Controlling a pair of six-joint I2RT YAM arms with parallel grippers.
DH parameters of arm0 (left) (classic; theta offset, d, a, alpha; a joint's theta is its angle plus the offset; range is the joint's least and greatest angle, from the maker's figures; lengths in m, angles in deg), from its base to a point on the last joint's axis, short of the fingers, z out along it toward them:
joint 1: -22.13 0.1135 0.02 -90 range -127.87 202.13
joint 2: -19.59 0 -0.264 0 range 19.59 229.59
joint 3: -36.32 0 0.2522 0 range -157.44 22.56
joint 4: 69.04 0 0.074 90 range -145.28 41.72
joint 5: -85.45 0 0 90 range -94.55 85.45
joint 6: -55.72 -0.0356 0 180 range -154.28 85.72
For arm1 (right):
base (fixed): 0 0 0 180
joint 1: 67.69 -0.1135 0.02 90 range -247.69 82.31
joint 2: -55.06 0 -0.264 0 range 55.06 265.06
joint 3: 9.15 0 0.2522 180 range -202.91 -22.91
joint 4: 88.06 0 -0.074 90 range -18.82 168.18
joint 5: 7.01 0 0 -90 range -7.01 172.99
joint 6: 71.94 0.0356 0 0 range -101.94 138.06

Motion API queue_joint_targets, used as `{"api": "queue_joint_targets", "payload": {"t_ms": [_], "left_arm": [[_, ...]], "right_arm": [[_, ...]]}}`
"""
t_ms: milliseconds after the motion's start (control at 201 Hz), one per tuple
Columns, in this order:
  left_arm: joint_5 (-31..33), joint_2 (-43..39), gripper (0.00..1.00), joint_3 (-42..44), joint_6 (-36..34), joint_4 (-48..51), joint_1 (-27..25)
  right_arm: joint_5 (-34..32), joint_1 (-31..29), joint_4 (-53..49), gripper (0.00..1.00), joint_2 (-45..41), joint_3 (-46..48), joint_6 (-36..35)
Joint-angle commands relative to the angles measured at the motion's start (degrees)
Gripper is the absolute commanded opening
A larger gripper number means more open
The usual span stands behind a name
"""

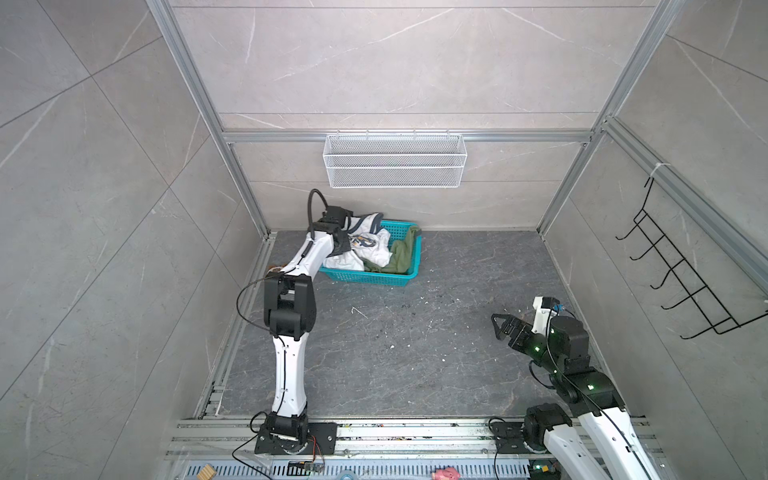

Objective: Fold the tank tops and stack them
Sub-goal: 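Reach the left gripper into the teal basket and grasp the white tank top, then lift the white tank top high out of the basket with the left gripper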

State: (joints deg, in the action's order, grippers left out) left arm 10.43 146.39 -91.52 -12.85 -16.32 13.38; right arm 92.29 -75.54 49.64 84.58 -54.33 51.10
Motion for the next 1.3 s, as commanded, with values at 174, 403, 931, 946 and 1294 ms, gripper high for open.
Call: {"api": "queue_joint_targets", "payload": {"t_ms": [174, 403, 931, 946, 1294], "left_arm": [[1.62, -5.45, 0.00, -4.75, -0.44, 3.57, 8.72], [0.51, -10.37, 0.00, -8.44, -1.77, 4.66, 8.84], [-8.66, -14.63, 0.11, -6.08, -2.22, 2.99, 8.85], [-9.06, -14.34, 0.11, -5.73, -2.11, 2.97, 8.84], [-12.42, -8.19, 0.44, -10.66, -3.14, 13.07, 8.84]], "right_arm": [[0.08, -0.26, -0.72, 0.99, -1.33, -0.05, 0.15], [0.11, -0.15, -1.18, 0.99, -2.01, 0.48, 0.57], [0.21, -0.14, -0.78, 0.99, -1.72, 0.69, 1.11], [0.26, -0.17, -0.74, 0.99, -1.66, 0.72, 1.08], [0.28, -0.18, -1.70, 0.99, -1.49, 0.29, 0.34]]}}
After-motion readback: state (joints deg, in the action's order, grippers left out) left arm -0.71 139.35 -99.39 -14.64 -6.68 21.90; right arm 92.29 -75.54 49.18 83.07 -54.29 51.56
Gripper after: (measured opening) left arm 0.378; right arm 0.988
